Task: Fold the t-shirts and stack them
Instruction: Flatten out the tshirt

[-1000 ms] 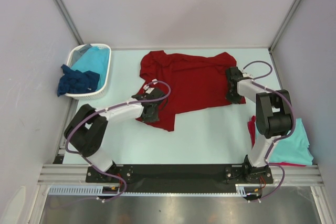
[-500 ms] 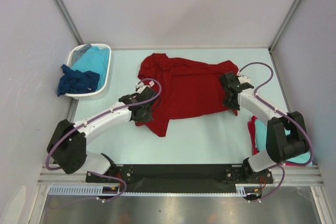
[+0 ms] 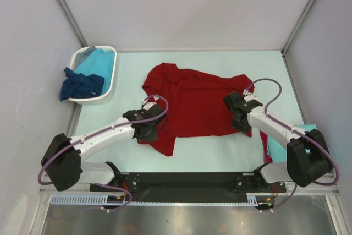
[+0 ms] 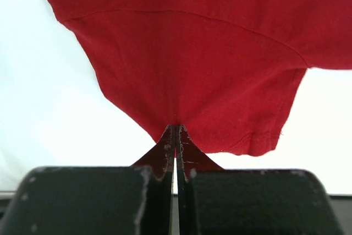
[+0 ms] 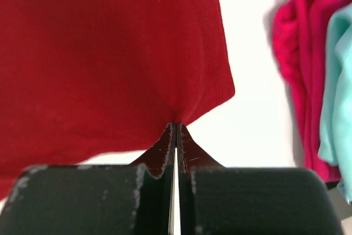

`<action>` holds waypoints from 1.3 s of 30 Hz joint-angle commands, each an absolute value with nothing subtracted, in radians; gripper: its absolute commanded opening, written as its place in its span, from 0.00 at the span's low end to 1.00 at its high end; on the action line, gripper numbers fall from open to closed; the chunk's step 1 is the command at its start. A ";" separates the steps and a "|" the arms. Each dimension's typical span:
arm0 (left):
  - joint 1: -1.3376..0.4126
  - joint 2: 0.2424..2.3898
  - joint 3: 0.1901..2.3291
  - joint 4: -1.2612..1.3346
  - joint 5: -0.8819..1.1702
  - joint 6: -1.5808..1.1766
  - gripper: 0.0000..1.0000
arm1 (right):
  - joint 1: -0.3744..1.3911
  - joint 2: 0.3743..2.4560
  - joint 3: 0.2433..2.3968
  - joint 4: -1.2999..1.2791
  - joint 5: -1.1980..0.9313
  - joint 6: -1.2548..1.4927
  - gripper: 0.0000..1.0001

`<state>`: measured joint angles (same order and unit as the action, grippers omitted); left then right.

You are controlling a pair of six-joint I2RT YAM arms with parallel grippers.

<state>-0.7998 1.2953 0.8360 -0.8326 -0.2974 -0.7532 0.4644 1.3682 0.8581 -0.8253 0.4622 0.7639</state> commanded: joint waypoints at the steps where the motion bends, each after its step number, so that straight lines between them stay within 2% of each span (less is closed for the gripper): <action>1: -0.844 1.229 0.816 -0.920 -0.282 -0.821 0.00 | 0.547 1.305 0.835 -0.911 0.465 0.871 0.00; 12: -0.910 1.212 0.788 -0.965 -0.273 -0.894 0.00 | 0.653 1.293 0.793 -0.950 0.445 0.956 0.00; 13: -0.911 1.213 0.792 -0.965 -0.278 -0.893 0.05 | 0.653 1.292 0.798 -0.948 0.448 0.954 0.00; 14: -0.913 1.213 0.795 -0.966 -0.284 -0.891 0.12 | 0.658 1.286 0.802 -0.942 0.448 0.950 0.05; 15: -0.916 1.209 0.811 -0.969 -0.308 -0.890 0.25 | 0.664 1.276 0.820 -0.940 0.463 0.940 0.12; 16: -0.917 1.207 0.824 -0.976 -0.317 -0.888 0.32 | 0.667 1.261 0.834 -0.937 0.474 0.937 0.19; 17: -0.919 1.203 0.836 -0.979 -0.330 -0.885 0.42 | 0.669 1.253 0.850 -0.949 0.489 0.933 0.33; 18: -0.920 1.201 0.868 -0.983 -0.342 -0.879 0.55 | 0.670 1.250 0.871 -0.953 0.515 0.925 0.41; 20: -0.920 1.201 0.923 -0.999 -0.380 -0.870 0.63 | 0.670 1.250 0.937 -0.978 0.541 0.905 0.53; 21: -0.920 1.200 0.945 -1.003 -0.391 -0.864 0.67 | 0.672 1.252 0.959 -0.986 0.564 0.896 0.55; 24: -0.922 1.203 1.027 -1.022 -0.437 -0.839 0.71 | 0.670 1.258 1.052 -1.014 0.606 0.868 0.62; 28: -0.911 1.235 1.133 -1.003 -0.521 -0.786 0.73 | 0.637 1.290 1.152 -0.967 0.626 0.807 0.64; 34: -0.724 1.380 1.239 -0.824 -0.413 -0.655 0.70 | 0.441 1.449 1.259 -0.809 0.531 0.675 0.62; 39: -0.577 1.597 1.380 -0.738 -0.371 -0.595 0.70 | 0.301 1.620 1.360 -0.700 0.485 0.608 0.56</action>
<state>-0.6647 1.4750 1.2690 -0.8452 -0.4068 -0.6804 0.3775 1.5280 1.2728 -0.8135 0.5152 0.6865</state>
